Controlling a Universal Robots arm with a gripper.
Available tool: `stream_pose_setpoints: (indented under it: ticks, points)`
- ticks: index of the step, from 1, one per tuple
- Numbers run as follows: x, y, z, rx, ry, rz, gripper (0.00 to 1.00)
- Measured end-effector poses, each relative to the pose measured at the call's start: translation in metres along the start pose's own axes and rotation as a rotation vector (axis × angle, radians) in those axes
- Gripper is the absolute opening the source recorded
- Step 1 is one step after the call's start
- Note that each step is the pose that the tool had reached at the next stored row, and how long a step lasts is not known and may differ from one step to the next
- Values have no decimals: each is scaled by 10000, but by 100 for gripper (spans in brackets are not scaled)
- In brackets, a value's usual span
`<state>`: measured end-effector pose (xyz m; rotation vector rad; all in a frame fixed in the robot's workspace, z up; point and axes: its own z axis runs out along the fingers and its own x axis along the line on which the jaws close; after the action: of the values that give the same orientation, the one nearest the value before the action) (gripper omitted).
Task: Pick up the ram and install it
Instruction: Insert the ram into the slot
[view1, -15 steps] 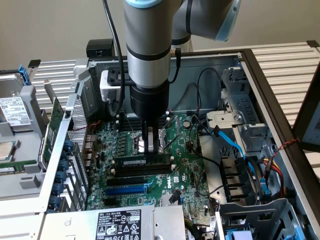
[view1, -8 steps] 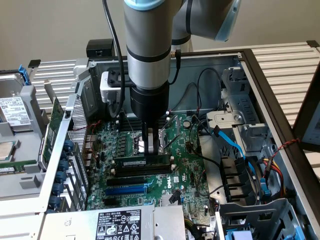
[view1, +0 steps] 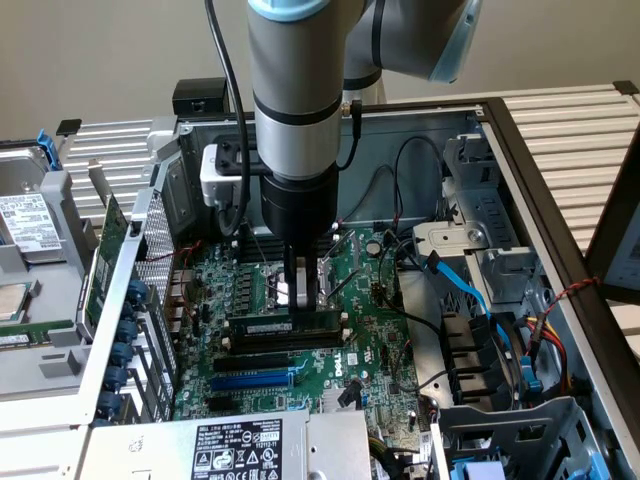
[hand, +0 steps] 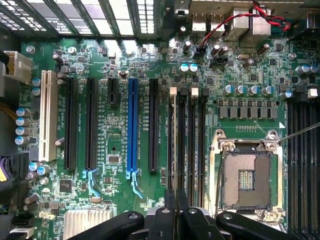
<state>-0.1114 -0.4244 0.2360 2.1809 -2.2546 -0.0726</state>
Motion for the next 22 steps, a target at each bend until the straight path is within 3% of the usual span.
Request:
stream_pose_setpoints:
  ticks: [7, 22]
  points:
    - [0, 0, 2, 78, 0, 9, 12]
    - [7, 4, 26, 91, -1, 51, 12]
